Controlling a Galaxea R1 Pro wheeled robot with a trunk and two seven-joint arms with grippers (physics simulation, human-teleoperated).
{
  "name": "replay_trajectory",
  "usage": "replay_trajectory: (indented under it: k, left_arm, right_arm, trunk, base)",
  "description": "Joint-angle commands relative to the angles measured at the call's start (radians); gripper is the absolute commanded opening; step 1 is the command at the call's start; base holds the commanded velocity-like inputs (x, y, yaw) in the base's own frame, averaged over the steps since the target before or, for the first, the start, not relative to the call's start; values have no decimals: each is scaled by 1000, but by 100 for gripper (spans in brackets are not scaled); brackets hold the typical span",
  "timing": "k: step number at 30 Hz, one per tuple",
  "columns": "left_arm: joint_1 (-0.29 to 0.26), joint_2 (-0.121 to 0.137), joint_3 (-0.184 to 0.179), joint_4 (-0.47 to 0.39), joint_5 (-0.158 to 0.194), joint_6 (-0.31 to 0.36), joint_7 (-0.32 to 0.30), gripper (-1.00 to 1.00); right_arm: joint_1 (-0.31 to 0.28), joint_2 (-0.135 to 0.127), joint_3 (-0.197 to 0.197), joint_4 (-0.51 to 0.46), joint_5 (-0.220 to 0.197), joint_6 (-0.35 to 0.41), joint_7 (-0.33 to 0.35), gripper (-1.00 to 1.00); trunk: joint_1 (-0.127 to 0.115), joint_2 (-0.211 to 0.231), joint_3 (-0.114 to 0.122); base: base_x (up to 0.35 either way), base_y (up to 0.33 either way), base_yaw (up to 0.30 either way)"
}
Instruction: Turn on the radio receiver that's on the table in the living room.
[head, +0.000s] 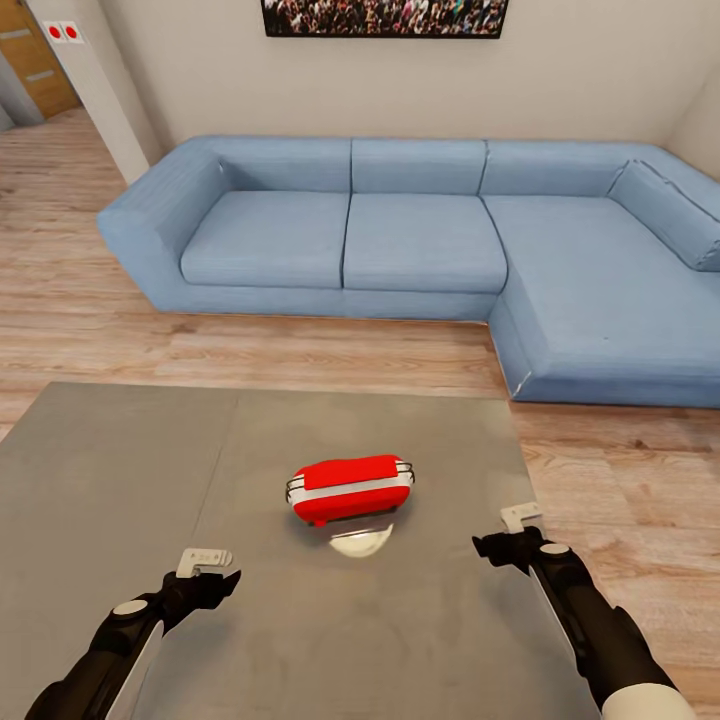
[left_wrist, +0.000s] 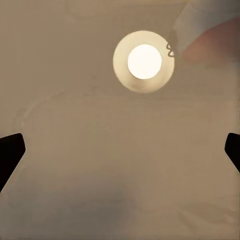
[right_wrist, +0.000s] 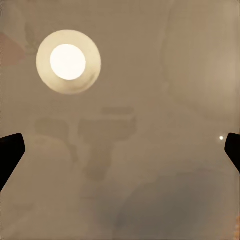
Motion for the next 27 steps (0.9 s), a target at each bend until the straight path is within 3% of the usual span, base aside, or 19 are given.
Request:
replay_trajectory:
  k: [1, 5, 15, 20, 23, 27]
  left_arm:
    - [0, 0, 0, 0, 0, 0, 0, 100]
    - [0, 0, 0, 0, 0, 0, 0, 100]
    - [0, 0, 0, 0, 0, 0, -1, 100]
    - [0, 0, 0, 0, 0, 0, -2, 100]
    - [0, 0, 0, 0, 0, 0, -2, 100]
    - [0, 0, 0, 0, 0, -1, -2, 100]
  right_arm:
    - [0, 1, -1, 0, 0, -1, -1, 100]
    - [0, 5, -5, 1, -4, -8, -23, 100]
    - [0, 11, -10, 3, -13, -22, -255, 100]
    - [0, 36, -9, 1, -14, -61, -367, 100]
    - [0, 44, -6, -2, -23, -67, -384, 100]
    - [0, 47, 3, 2, -26, -58, -345, 100]
  trunk:
    - [0, 0, 0]
    - [0, 0, 0]
    - [0, 0, 0]
    - [0, 0, 0]
    - [0, 0, 0]
    - [0, 0, 0]
  base:
    - [0, 0, 0]
    - [0, 0, 0]
    - [0, 0, 0]
    - [0, 0, 0]
    - [0, 0, 0]
    - [0, 0, 0]
